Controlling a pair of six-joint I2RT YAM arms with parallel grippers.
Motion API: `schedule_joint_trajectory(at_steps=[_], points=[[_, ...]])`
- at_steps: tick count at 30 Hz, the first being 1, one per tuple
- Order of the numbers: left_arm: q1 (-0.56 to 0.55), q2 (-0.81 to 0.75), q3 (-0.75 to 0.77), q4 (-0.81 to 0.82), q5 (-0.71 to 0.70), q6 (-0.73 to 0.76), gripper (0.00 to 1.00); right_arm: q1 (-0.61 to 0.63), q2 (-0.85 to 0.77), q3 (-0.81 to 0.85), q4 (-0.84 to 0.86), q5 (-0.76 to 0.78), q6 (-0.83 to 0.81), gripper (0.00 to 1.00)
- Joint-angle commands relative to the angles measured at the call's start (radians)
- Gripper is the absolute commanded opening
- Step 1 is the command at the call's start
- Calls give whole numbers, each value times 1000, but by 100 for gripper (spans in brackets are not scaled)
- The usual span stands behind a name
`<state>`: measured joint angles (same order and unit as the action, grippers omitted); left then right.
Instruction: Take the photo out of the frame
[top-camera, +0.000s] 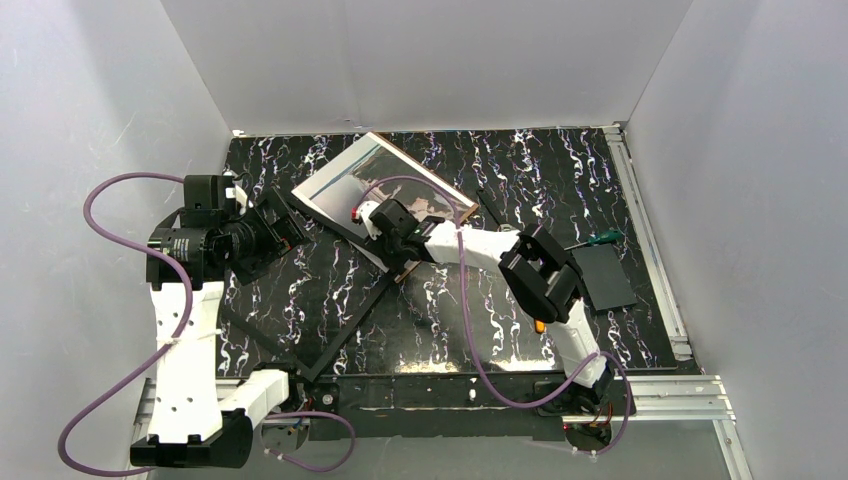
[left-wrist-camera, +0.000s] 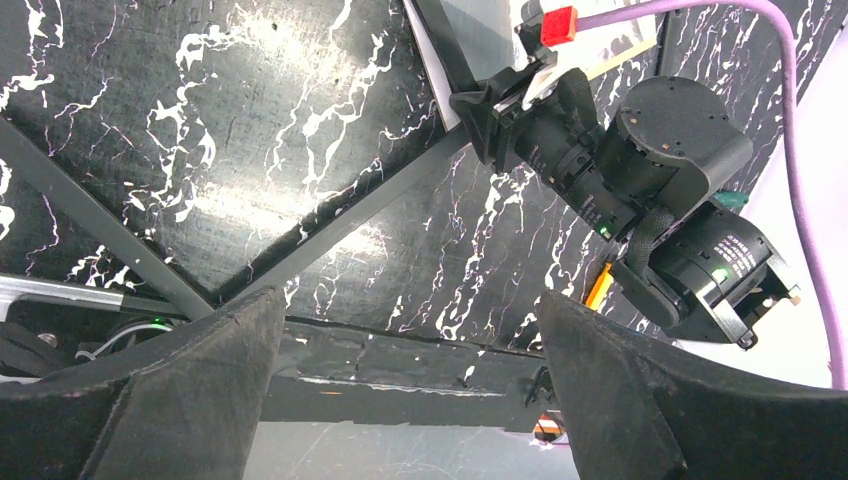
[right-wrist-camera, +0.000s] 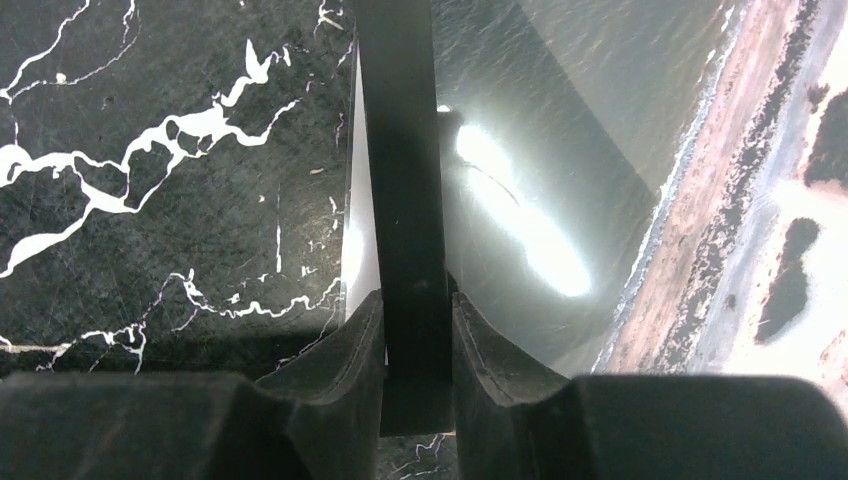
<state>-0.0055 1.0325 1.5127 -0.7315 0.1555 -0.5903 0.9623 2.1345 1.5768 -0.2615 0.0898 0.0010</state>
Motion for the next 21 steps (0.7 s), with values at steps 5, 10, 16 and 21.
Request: schedule_joint_trajectory(at_steps=[5, 10, 16, 21], points=[[1, -12, -18, -52, 25, 5, 98, -6, -83, 74, -32, 9, 33, 9], [1, -19, -27, -52, 26, 1, 98, 3, -92, 83, -48, -46, 94, 1], [1, -19, -35, -50, 34, -8, 98, 36, -61, 109, -50, 50, 191, 1], [1, -18, -32, -51, 41, -16, 98, 34, -17, 180, -88, 216, 220, 1]])
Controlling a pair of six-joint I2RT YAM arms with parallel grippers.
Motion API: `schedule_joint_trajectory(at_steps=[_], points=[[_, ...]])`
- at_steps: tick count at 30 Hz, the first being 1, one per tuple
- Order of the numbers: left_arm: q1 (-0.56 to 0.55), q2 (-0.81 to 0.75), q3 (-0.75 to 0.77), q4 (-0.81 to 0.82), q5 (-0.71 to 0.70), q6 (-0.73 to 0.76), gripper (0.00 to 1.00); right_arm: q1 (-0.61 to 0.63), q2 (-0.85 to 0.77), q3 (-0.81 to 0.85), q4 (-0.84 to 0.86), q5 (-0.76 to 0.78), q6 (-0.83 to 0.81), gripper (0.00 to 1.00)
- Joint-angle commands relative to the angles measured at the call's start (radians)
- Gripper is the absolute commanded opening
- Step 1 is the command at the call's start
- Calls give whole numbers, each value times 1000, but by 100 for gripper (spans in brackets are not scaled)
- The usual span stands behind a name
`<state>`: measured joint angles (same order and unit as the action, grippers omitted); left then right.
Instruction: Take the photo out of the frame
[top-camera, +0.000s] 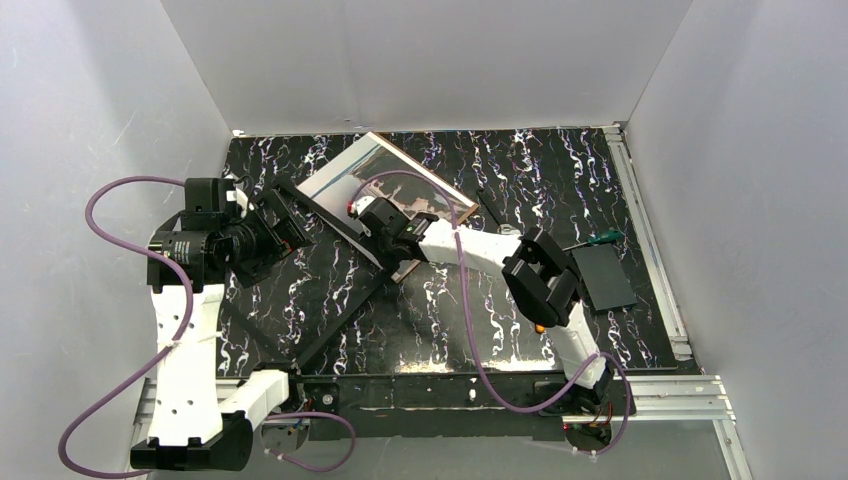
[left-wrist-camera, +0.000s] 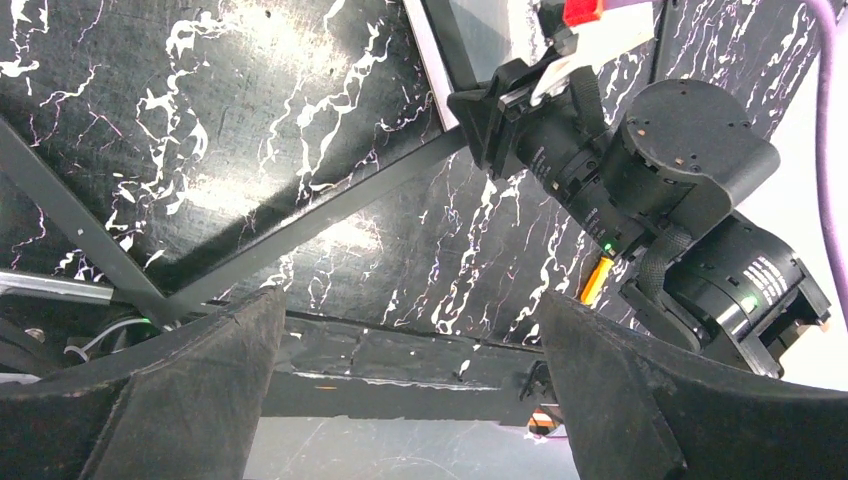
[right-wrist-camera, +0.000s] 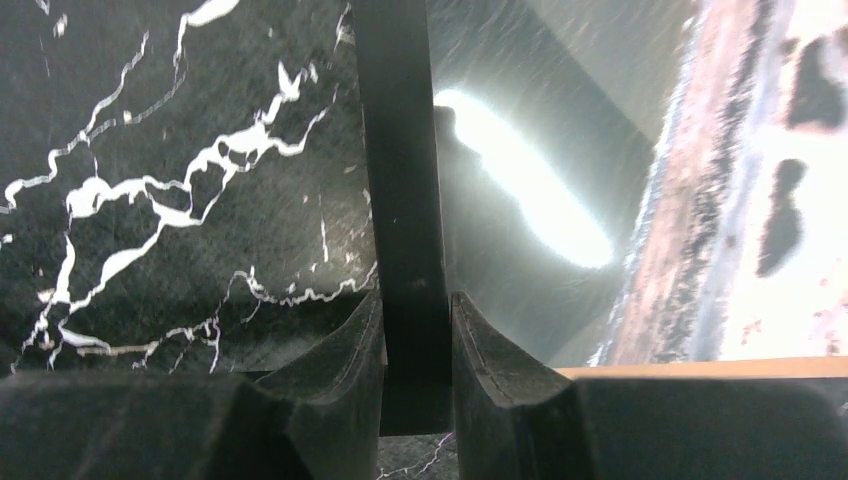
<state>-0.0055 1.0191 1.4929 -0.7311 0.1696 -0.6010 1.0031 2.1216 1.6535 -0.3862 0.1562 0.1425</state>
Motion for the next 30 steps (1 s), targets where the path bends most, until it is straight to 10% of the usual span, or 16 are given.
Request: schedule_joint_trajectory(at_steps=[1, 22, 30], points=[[1, -5, -12, -51, 27, -4, 98, -9, 1, 109, 45, 171, 68, 1], [2, -3, -39, -39, 37, -10, 98, 156, 126, 332, -124, 267, 448, 1], [1, -11, -52, -39, 47, -12, 98, 159, 34, 133, 56, 215, 301, 1]])
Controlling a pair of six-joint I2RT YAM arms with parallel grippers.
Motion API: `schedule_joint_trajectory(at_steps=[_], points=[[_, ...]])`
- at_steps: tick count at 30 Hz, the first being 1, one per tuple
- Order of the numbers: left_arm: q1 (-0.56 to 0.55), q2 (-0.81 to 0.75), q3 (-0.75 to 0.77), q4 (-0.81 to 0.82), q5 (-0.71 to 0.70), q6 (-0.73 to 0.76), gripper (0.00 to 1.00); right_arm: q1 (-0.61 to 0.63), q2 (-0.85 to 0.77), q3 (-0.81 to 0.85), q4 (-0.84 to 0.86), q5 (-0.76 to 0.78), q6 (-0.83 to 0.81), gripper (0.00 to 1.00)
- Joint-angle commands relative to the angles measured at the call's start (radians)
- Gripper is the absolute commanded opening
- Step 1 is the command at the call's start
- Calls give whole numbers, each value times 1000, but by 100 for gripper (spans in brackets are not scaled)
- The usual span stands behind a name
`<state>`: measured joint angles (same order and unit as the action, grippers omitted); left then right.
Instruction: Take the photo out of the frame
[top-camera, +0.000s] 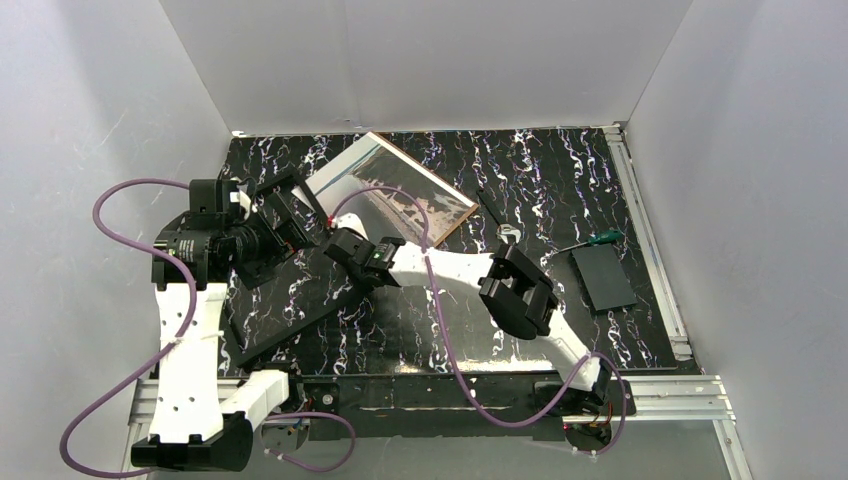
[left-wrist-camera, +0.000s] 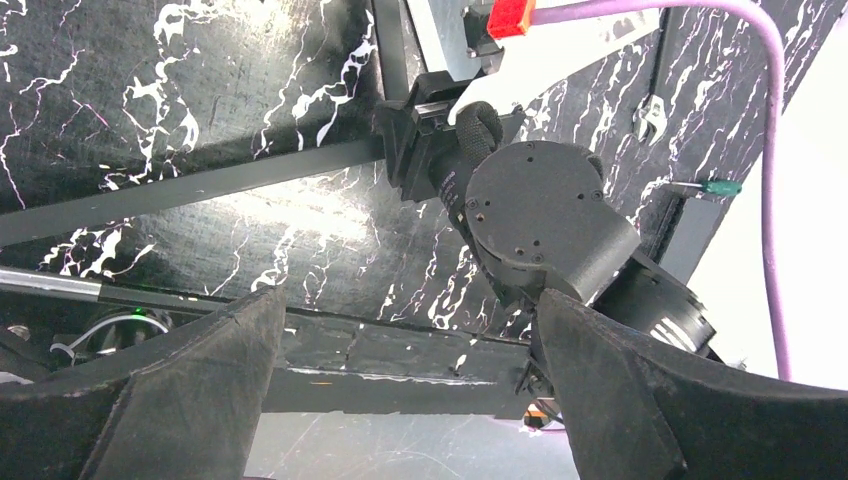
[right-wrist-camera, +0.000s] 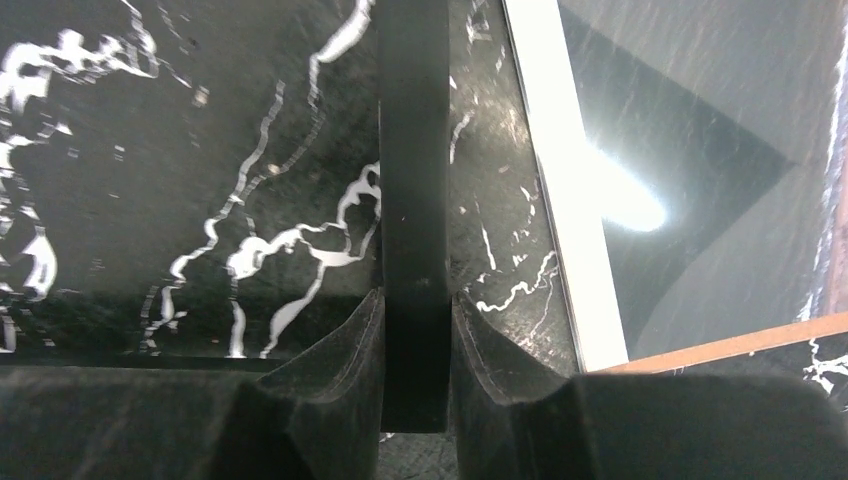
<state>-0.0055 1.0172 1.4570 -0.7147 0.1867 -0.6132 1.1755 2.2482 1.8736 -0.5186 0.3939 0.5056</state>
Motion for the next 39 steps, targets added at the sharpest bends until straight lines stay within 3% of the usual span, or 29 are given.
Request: schedule_joint_trajectory(at_steps=[1, 8, 17, 24, 27, 34, 39], points=[[0, -8, -16, -55, 32, 0, 98, -18, -104, -114, 214, -33, -103, 1], [0, -3, -25, -55, 42, -6, 98, -130, -224, -313, 385, -215, -337, 1], [-1, 17, -28, -43, 55, -20, 98, -214, -347, -474, 468, -503, -579, 1], [-1, 21, -19, -43, 56, -15, 98, -214, -354, -543, 548, -591, -590, 1], [-1, 19, -21, -43, 59, -15, 98, -210, -330, -511, 507, -590, -554, 1], [-6, 26, -20, -41, 62, -21, 98, -145, -333, -526, 466, -427, -369, 1], [-11, 31, -44, -31, 70, -27, 98, -126, -370, -595, 468, -399, -303, 1]])
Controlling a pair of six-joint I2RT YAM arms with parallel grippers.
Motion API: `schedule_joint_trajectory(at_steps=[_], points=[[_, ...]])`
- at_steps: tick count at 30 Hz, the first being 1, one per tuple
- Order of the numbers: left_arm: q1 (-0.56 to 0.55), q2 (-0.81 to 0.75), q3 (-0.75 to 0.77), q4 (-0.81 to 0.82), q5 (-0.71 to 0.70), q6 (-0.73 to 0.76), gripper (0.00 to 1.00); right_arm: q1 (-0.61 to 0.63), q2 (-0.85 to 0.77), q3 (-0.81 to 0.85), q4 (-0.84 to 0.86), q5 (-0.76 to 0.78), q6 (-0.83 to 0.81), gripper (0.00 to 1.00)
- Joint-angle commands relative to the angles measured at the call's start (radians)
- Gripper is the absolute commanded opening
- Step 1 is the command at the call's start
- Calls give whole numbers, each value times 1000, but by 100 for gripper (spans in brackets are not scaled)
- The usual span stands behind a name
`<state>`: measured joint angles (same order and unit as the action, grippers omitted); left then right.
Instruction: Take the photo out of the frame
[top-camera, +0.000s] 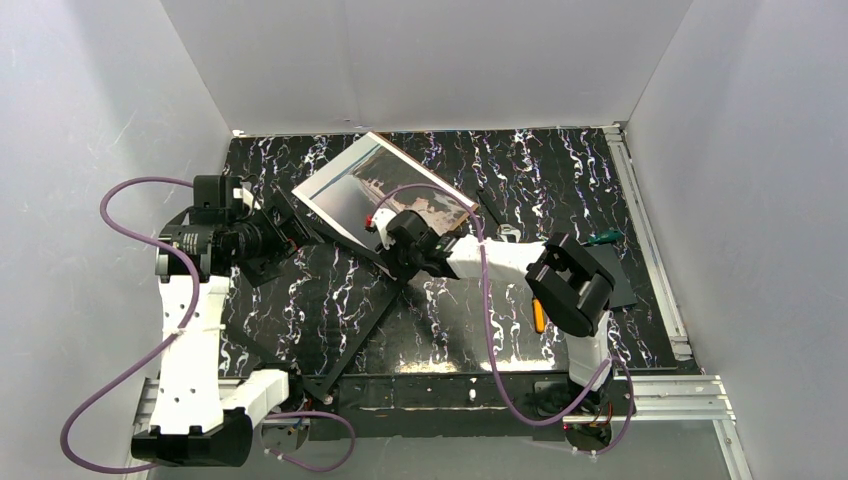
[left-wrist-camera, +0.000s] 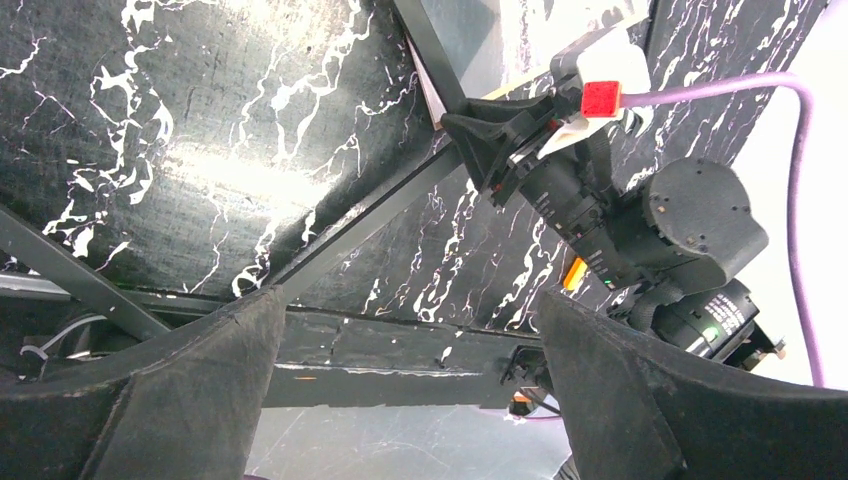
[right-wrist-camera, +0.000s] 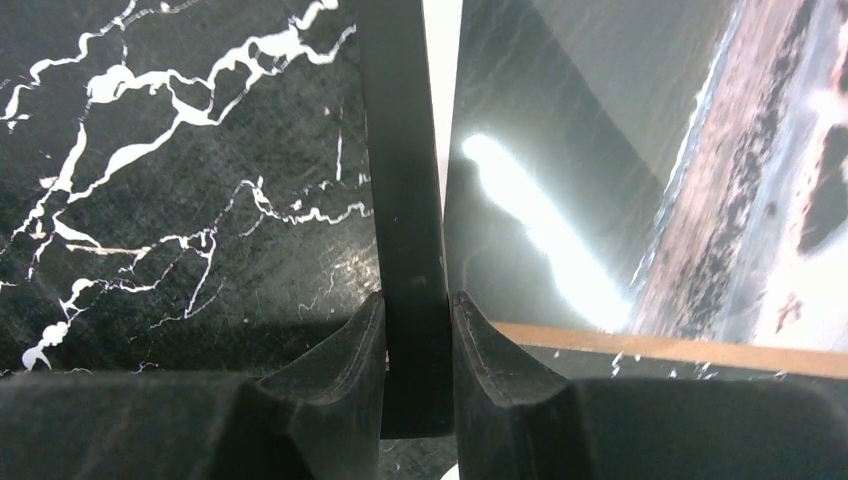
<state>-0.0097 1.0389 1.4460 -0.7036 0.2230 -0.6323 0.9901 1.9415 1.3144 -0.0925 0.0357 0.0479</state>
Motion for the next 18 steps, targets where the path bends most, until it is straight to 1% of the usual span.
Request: schedule_joint_trajectory(at_steps=[1, 7, 11, 13, 16, 18], points=[[-8, 12, -43, -35, 40, -12, 98, 59, -68, -45, 46, -50, 163, 1], [-33, 36, -113, 17, 99, -49, 98, 59, -63, -59, 15, -41, 162, 1], [-52, 55, -148, 37, 108, -58, 98, 59, -95, -106, 59, -65, 123, 1], [-60, 66, -162, 53, 115, -68, 98, 59, -92, -103, 56, -73, 99, 1], [-80, 83, -175, 69, 117, -70, 98, 59, -75, -76, 17, -119, 83, 1], [-91, 95, -190, 83, 120, -71, 98, 59, -68, -68, 11, -179, 97, 1]])
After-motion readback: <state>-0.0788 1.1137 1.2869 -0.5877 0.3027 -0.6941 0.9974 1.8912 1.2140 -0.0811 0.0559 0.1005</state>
